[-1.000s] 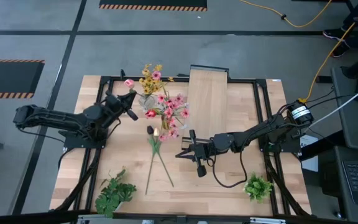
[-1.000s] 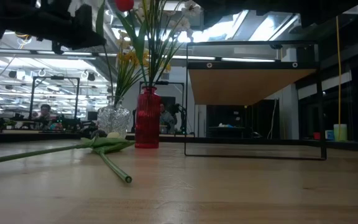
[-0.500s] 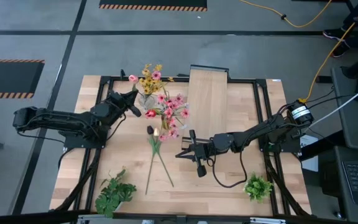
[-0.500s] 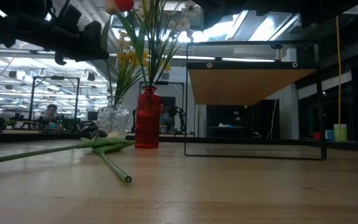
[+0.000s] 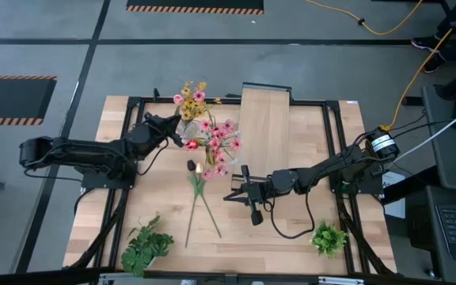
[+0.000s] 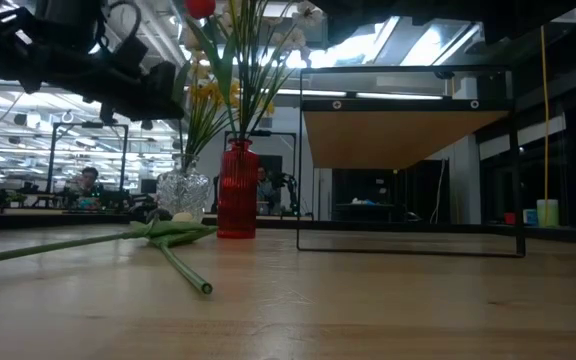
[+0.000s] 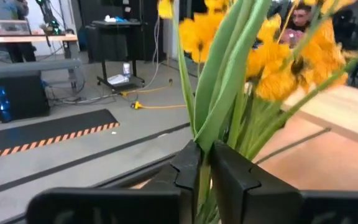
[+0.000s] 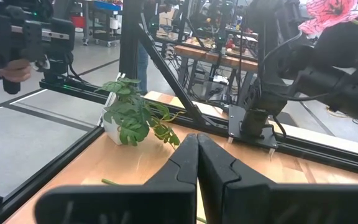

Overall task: Pick and place flowers into a vace then onto a shelf
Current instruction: Put the pink tulip into the transparent vase

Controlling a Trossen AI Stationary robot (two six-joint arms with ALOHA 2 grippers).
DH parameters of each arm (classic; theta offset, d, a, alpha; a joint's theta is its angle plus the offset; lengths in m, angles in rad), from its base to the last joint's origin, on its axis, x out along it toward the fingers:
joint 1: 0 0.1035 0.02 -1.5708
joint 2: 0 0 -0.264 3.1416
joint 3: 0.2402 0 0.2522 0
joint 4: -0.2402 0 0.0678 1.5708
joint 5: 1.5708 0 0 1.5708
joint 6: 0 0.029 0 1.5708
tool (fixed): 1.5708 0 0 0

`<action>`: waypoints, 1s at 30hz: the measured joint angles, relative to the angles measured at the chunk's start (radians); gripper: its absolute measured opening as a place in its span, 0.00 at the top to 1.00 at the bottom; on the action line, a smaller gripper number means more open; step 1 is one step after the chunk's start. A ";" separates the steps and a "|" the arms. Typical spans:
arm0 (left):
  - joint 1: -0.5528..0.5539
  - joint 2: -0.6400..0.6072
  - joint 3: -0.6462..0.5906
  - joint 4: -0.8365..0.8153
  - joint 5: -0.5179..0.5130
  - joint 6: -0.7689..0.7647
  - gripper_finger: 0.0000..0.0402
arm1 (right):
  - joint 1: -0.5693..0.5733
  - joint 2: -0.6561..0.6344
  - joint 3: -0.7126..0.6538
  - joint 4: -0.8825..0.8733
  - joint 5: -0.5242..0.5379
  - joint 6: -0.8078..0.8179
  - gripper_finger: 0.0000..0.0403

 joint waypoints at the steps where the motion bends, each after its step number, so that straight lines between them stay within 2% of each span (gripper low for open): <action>1: 0.000 0.008 0.000 0.000 0.014 0.000 0.91 | 0.000 0.000 0.000 0.000 0.000 0.000 0.99; 4: -0.001 0.031 0.000 0.000 0.052 0.000 0.86 | 0.000 0.000 0.000 0.000 0.000 0.000 0.99; 12: 0.000 0.062 0.000 0.000 0.059 -0.002 0.69 | 0.000 0.000 0.000 -0.001 0.000 0.000 0.99; 16: -0.001 0.062 0.000 0.000 0.098 -0.003 0.64 | 0.000 0.000 0.000 -0.001 0.000 0.000 0.99; 22: -0.001 0.045 0.000 -0.034 0.100 0.023 0.60 | 0.000 0.000 0.000 -0.001 0.000 0.000 0.99; 30: -0.048 -0.050 0.000 -0.109 0.098 0.062 0.60 | 0.000 0.000 0.000 -0.002 0.000 0.000 0.99</action>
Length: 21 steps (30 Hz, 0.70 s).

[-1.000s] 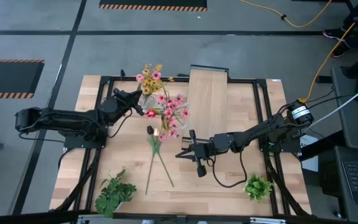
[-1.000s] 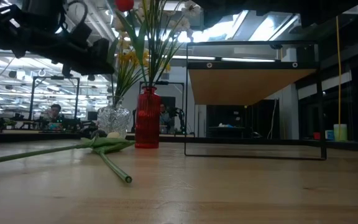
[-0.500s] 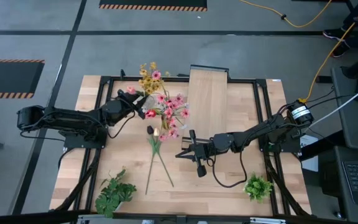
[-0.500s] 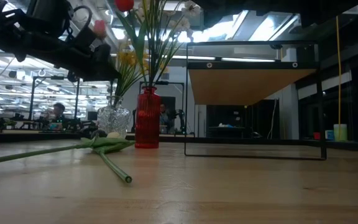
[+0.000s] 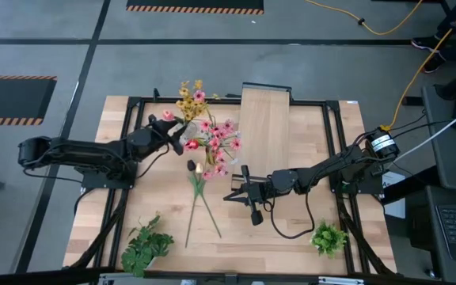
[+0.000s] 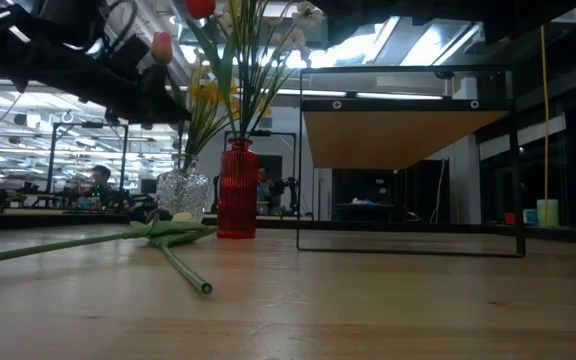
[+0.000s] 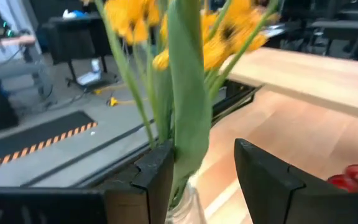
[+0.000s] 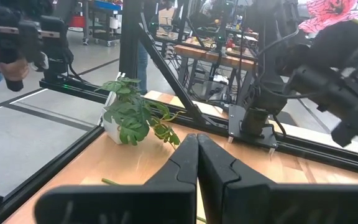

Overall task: Pick and place flowers into a vace then onto a shelf
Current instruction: Put the pink tulip into the transparent vase, then put the light yellow tulip into the transparent vase

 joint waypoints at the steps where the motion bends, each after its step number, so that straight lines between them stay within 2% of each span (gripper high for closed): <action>1: -0.011 -0.014 0.000 0.000 -0.004 0.014 0.60 | 0.000 0.000 0.000 0.000 0.000 0.000 0.99; 7: -0.099 -0.092 0.004 -0.021 -0.074 0.084 0.60 | 0.000 0.000 0.000 0.000 0.000 0.000 0.99; 11: -0.190 -0.115 0.076 -0.216 -0.187 0.100 0.62 | 0.000 0.000 0.000 0.000 0.000 0.000 0.99; 15: -0.292 -0.115 0.157 -0.405 -0.242 0.031 0.63 | 0.000 0.000 0.000 0.000 0.000 0.000 0.99; 21: -0.467 -0.104 0.213 -0.535 -0.251 -0.083 0.63 | 0.001 0.000 0.000 -0.001 0.000 0.038 0.99</action>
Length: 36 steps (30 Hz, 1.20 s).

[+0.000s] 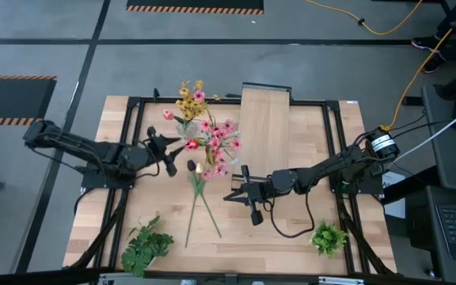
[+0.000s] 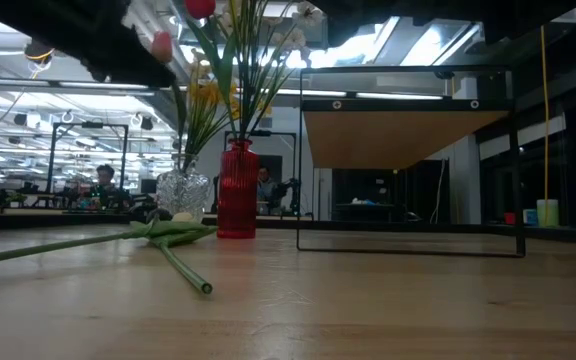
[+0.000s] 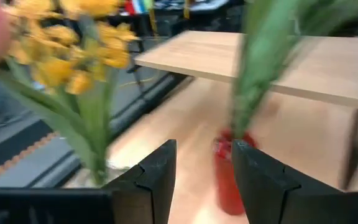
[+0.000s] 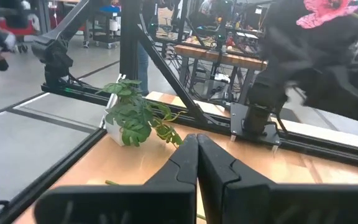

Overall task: Pick and place flowers into a vace then onto a shelf
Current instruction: Put the light yellow tulip into the transparent vase

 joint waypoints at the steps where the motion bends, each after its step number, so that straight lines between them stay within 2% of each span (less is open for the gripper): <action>1: -0.030 0.005 0.001 -0.007 -0.011 -0.020 0.64 | 0.000 0.000 0.000 0.000 0.000 0.014 0.99; 7: -0.193 0.091 0.041 -0.063 -0.138 -0.147 0.66 | 0.000 0.000 0.000 0.000 0.000 0.116 0.99; 13: -0.300 0.265 0.167 -0.174 -0.151 -0.266 0.67 | 0.015 0.000 0.000 -0.043 0.006 0.143 0.99; 16: -0.339 0.371 0.238 -0.262 -0.143 -0.369 0.67 | 0.045 0.000 0.000 -0.105 0.059 0.161 0.99; 20: -0.382 0.515 0.355 -0.394 -0.065 -0.526 0.67 | 0.096 0.000 0.002 -0.139 0.181 0.166 0.99; 27: -0.410 0.734 0.567 -0.633 0.093 -0.779 0.67 | 0.175 0.000 0.001 -0.146 0.194 0.236 0.99; 36: -0.390 0.890 0.618 -0.655 0.310 -0.998 0.67 | 0.269 0.001 0.000 -0.182 0.316 0.276 0.99</action>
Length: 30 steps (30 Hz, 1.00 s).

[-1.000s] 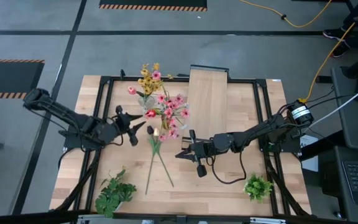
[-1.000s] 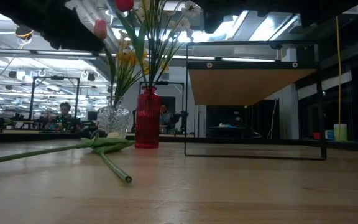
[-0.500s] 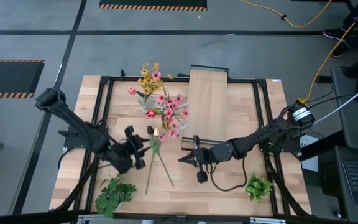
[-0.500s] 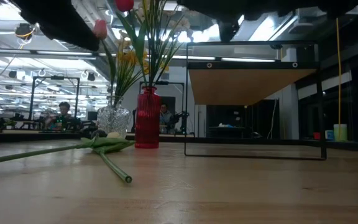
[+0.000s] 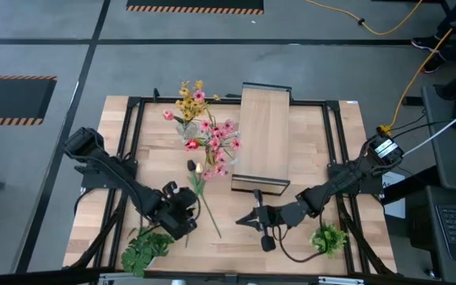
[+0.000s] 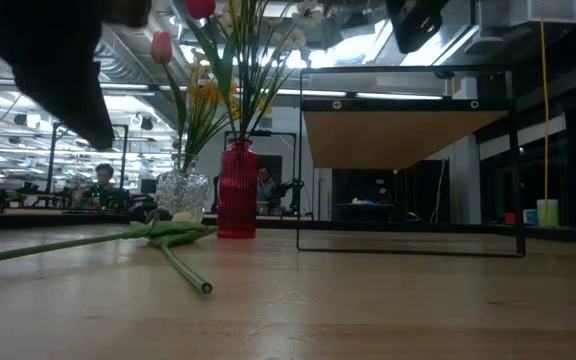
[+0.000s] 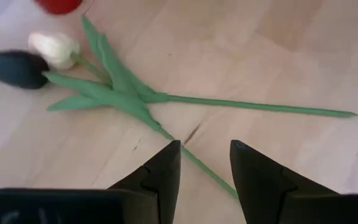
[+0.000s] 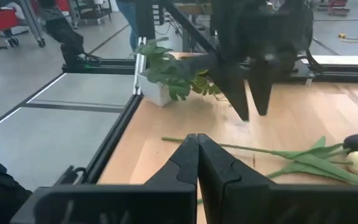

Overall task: Pick and place flowers into a vace then onto a shelf
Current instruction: Put the light yellow tulip into the transparent vase

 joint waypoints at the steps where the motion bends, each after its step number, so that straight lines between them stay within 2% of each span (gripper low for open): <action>1: 0.003 0.014 0.000 0.000 0.000 -0.017 0.67 | 0.007 0.000 0.000 0.002 0.006 0.000 0.99; 14: 0.015 0.106 0.000 0.020 0.038 -0.133 0.67 | 0.028 0.000 0.000 0.003 0.011 0.047 0.99; 19: 0.016 0.107 0.000 0.024 0.060 -0.134 0.67 | 0.028 0.000 0.000 0.003 0.010 0.047 0.99; 30: 0.056 0.119 -0.002 0.025 0.037 -0.108 0.67 | 0.028 0.000 0.000 0.003 0.009 0.047 0.99</action>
